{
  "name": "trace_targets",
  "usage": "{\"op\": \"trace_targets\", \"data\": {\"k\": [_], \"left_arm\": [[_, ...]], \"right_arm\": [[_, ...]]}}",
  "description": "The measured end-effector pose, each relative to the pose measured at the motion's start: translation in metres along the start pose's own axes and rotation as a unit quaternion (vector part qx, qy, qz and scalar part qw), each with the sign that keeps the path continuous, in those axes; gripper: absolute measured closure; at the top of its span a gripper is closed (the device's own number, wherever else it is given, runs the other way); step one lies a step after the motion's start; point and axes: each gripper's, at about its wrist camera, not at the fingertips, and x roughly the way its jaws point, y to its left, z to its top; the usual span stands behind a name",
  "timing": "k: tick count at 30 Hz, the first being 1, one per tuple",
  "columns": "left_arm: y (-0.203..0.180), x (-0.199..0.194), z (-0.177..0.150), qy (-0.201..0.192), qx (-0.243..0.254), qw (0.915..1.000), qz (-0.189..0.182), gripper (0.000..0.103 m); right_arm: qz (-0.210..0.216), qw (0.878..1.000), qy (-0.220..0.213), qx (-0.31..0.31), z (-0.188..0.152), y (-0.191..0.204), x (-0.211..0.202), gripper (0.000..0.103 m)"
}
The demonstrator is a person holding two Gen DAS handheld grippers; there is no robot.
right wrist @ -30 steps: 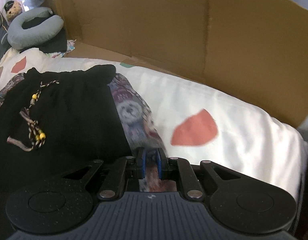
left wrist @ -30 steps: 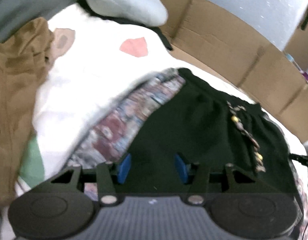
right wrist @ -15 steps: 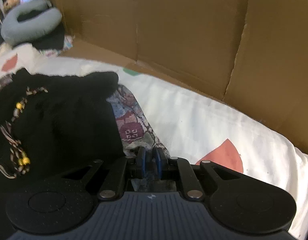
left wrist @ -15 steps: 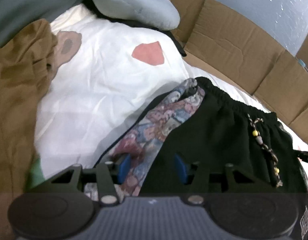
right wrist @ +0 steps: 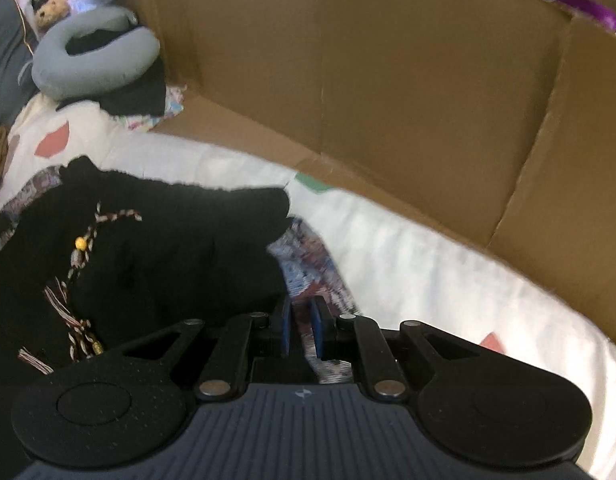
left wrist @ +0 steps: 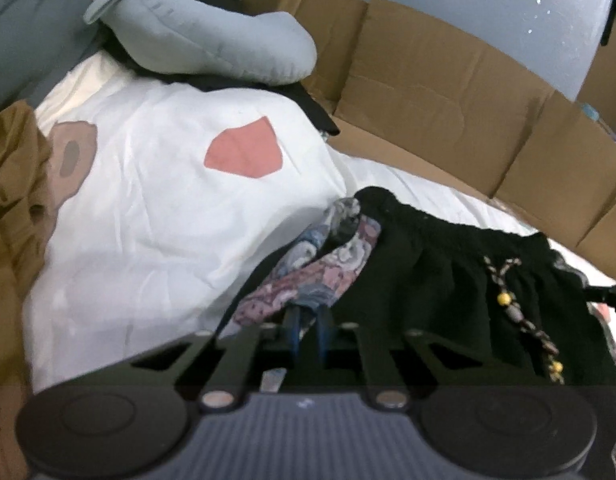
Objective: Fold clothes
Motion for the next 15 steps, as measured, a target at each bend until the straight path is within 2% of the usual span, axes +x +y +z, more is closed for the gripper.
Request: {"op": "trace_targets", "data": {"k": [4, 6, 7, 11, 15], "left_arm": [[0.002, 0.018, 0.004, 0.012, 0.000, 0.9998, 0.019, 0.094], [0.004, 0.025, 0.005, 0.018, 0.002, 0.9993, 0.031, 0.101], [0.004, 0.028, 0.006, 0.018, 0.005, 0.9991, 0.039, 0.100], [0.001, 0.023, 0.009, 0.015, -0.008, 0.9989, 0.044, 0.100], [-0.006, 0.016, 0.010, -0.001, 0.015, 0.9997, 0.019, 0.096]], "right_arm": [[-0.010, 1.000, 0.010, 0.004, -0.001, 0.006, 0.017, 0.087], [-0.016, 1.000, 0.013, 0.009, 0.000, 0.005, 0.021, 0.087], [-0.018, 1.000, 0.014, 0.014, 0.001, 0.004, 0.023, 0.087], [-0.014, 1.000, -0.001, 0.026, 0.010, 0.003, 0.019, 0.086], [-0.006, 0.999, -0.025, 0.021, 0.015, 0.006, 0.014, 0.086]]}}
